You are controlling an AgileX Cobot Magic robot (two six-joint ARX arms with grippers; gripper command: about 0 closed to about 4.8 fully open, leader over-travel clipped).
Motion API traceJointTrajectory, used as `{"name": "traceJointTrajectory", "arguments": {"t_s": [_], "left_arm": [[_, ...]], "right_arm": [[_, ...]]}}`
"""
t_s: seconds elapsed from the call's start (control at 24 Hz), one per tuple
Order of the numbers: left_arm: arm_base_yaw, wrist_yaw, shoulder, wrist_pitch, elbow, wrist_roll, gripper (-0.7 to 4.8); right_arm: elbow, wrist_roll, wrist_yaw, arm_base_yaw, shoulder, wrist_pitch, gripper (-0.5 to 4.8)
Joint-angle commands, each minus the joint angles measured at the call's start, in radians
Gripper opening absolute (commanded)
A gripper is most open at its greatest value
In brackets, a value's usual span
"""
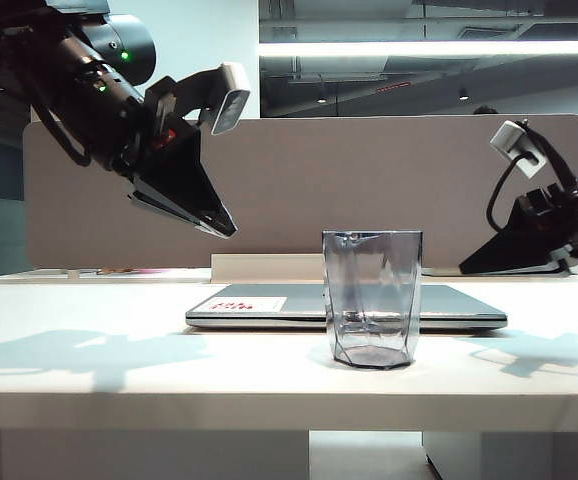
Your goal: Pick up the water cup and place it on the side of the laptop close to you.
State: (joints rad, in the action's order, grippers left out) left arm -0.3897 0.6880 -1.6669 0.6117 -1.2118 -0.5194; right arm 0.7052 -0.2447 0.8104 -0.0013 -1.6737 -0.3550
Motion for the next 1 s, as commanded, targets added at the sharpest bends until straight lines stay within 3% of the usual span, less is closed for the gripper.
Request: {"name": "traceJointTrajectory", "arguments": {"t_s": [0.04, 0.25, 0.42, 0.54, 0.62, 0.67, 1.0], "left_arm": [[-0.002, 0.004, 0.007, 0.002, -0.002, 0.003, -0.06], [-0.002, 0.004, 0.007, 0.001, -0.002, 0.003, -0.06], [-0.002, 0.004, 0.007, 0.004, -0.002, 0.003, -0.06], [-0.001, 0.003, 0.007, 0.013, -0.002, -0.005, -0.06], [-0.001, 0.003, 0.007, 0.024, -0.002, -0.005, -0.06], [-0.001, -0.005, 0.007, 0.027, -0.002, -0.007, -0.06], [-0.001, -0.041, 0.007, 0.027, -0.002, -0.008, -0.06]], "right_arm": [[0.037, -0.003, 0.09, 0.005, -0.032, -0.029, -0.04], [0.129, -0.002, 0.152, 0.048, -0.085, -0.003, 0.01], [0.19, -0.002, 0.161, 0.087, -0.127, 0.027, 0.55], [0.227, -0.003, 0.171, 0.105, -0.168, 0.065, 0.55], [0.233, -0.002, 0.203, 0.107, -0.187, 0.074, 0.89], [0.233, -0.003, 0.227, 0.108, -0.198, 0.074, 1.42], [0.233, -0.056, 0.201, 0.143, -0.207, 0.059, 1.48]]}}
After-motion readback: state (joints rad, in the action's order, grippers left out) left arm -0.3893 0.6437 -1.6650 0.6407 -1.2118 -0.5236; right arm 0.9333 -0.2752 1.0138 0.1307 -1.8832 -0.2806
